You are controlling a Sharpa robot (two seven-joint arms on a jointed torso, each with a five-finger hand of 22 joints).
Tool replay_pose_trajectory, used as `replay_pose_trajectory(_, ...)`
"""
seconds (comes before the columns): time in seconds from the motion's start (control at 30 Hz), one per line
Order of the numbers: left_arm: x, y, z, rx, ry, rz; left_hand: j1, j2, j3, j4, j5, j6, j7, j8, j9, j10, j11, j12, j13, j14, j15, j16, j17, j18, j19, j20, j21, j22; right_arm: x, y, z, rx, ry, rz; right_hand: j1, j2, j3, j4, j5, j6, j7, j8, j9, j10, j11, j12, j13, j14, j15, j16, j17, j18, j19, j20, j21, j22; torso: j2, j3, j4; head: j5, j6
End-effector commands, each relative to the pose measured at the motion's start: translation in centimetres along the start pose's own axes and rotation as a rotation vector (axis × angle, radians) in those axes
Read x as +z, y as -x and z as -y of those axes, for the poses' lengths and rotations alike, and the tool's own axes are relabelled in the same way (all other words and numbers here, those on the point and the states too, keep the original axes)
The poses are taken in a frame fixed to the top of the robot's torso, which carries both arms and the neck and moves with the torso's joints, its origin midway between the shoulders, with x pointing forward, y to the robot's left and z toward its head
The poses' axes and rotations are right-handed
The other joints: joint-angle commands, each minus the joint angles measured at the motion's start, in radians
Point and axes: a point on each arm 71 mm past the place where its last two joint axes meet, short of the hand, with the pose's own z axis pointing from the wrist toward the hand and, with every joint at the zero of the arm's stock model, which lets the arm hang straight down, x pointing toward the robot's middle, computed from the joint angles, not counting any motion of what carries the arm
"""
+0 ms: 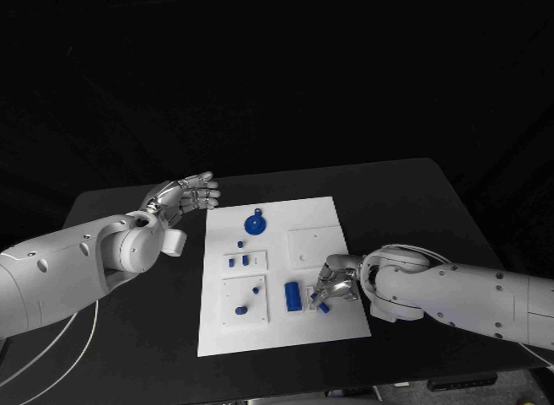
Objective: Assemble the parts on the task board
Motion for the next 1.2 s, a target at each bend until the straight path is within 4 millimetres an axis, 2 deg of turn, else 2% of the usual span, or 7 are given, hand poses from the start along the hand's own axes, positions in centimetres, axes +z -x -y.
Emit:
replay_pose_trajectory(0.03, 0.0, -0.3, 0.1, -0.003, -0.008, -0.017, -0.001, 0.008, 0.007, -0.001, 0.004, -0.01, 0.0, 0.006, -0.001, -0.008, 0.002, -0.001, -0.001, 0.008, 0.002, -0.004, 0.001, 0.013, -0.002, 0.006, -0.004, 0.001, 0.2, -1.4, 0.8, -0.023, -0.035, -0.067, 0.004, 0.029, 0.013, -0.002, -0.005, 0.014, -0.005, 0.007, -0.03, -0.001, -0.007, 0.004, -0.001, -0.004, -0.003, -0.002, 0.002, 0.062, -0.003, 0.005, 0.007, 0.017, 0.0, 0.0006, -0.0009, 0.0, -0.001)
replay_pose_trajectory(0.07, 0.1, -0.3, 0.1, -0.003, -0.008, -0.018, -0.001, 0.008, 0.008, -0.001, 0.004, -0.01, 0.0, 0.006, -0.001, -0.008, 0.002, 0.0, -0.001, 0.008, 0.002, -0.004, 0.001, 0.013, -0.002, 0.006, -0.004, 0.001, 0.2, -1.3, 0.9, -0.022, -0.034, -0.063, 0.006, 0.045, 0.019, -0.006, -0.005, 0.019, -0.006, 0.009, -0.03, 0.0, -0.009, 0.005, -0.002, -0.004, -0.005, -0.002, 0.002, 0.062, -0.004, 0.006, 0.008, 0.017, 0.0, 0.0005, -0.0006, 0.001, -0.001)
replay_pose_trajectory(0.13, 0.1, -0.3, 0.1, -0.003, -0.008, -0.017, -0.001, 0.009, 0.008, -0.001, 0.004, -0.01, 0.0, 0.006, -0.001, -0.008, 0.002, -0.001, -0.001, 0.008, 0.002, -0.004, 0.001, 0.013, -0.002, 0.006, -0.004, 0.001, 0.2, -1.2, 0.9, -0.018, -0.034, -0.053, 0.01, 0.061, 0.028, -0.013, -0.005, 0.025, -0.009, 0.012, -0.031, 0.003, -0.011, 0.007, -0.002, -0.004, -0.006, -0.001, 0.002, 0.062, -0.004, 0.007, 0.01, 0.018, 0.0, 0.0008, -0.0006, 0.001, -0.001)
replay_pose_trajectory(0.33, 0.0, -0.2, 0.1, -0.002, -0.008, -0.016, -0.001, 0.009, 0.008, -0.001, 0.004, -0.01, 0.0, 0.006, -0.001, -0.007, 0.002, 0.0, -0.001, 0.008, 0.002, -0.005, 0.001, 0.013, -0.002, 0.006, -0.004, 0.001, 0.2, -1.0, 1.1, -0.011, -0.034, -0.032, 0.005, 0.096, 0.051, -0.022, -0.005, 0.038, -0.013, 0.017, -0.032, 0.012, -0.015, 0.011, -0.003, 0.0, -0.01, 0.002, 0.004, 0.062, -0.003, 0.012, 0.015, 0.019, 0.0, 0.0004, -0.0002, 0.001, -0.002)
replay_pose_trajectory(0.47, 0.0, -0.2, 0.1, -0.002, -0.008, -0.016, 0.0, 0.01, 0.008, -0.001, 0.004, -0.01, 0.0, 0.006, -0.001, -0.007, 0.002, 0.0, -0.001, 0.008, 0.002, -0.005, 0.002, 0.013, -0.002, 0.006, -0.004, 0.002, 0.0, -1.1, 1.2, 0.004, -0.035, -0.036, -0.009, 0.102, 0.061, -0.025, -0.005, 0.044, -0.015, 0.019, -0.034, 0.017, -0.017, 0.012, -0.005, 0.003, -0.011, 0.004, 0.005, 0.062, -0.001, 0.014, 0.019, 0.018, 0.0, 0.0001, 0.0002, 0.001, -0.001)
replay_pose_trajectory(0.87, 0.0, -0.2, 0.1, -0.003, -0.007, -0.019, -0.005, 0.014, 0.006, 0.002, 0.004, -0.004, -0.002, 0.011, 0.0, -0.008, 0.002, 0.0, -0.001, 0.008, 0.003, -0.007, 0.004, 0.012, -0.002, 0.007, -0.006, 0.003, -1.1, -0.7, 0.8, 0.107, -0.052, -0.055, -0.066, 0.098, 0.079, -0.017, -0.004, 0.058, -0.018, 0.022, -0.043, 0.029, -0.019, 0.012, -0.009, 0.011, -0.013, 0.007, 0.006, 0.062, 0.005, 0.019, 0.024, 0.017, -0.001, -0.0011, 0.0, 0.003, 0.003)
replay_pose_trajectory(1.2, 0.0, -0.2, 0.1, -0.004, -0.005, -0.02, -0.012, 0.014, 0.003, 0.006, 0.002, -0.004, -0.002, 0.011, -0.001, -0.008, 0.002, -0.001, -0.002, 0.008, 0.003, -0.009, 0.007, 0.012, -0.002, 0.007, -0.007, 0.004, -1.0, -0.5, 0.6, 0.173, -0.083, -0.071, -0.098, 0.099, 0.08, -0.02, -0.004, 0.063, -0.019, 0.022, -0.049, 0.034, -0.021, 0.013, -0.01, 0.015, -0.014, 0.009, 0.007, 0.062, 0.007, 0.02, 0.028, 0.016, 0.0, -0.0006, 0.0013, 0.007, -0.004)
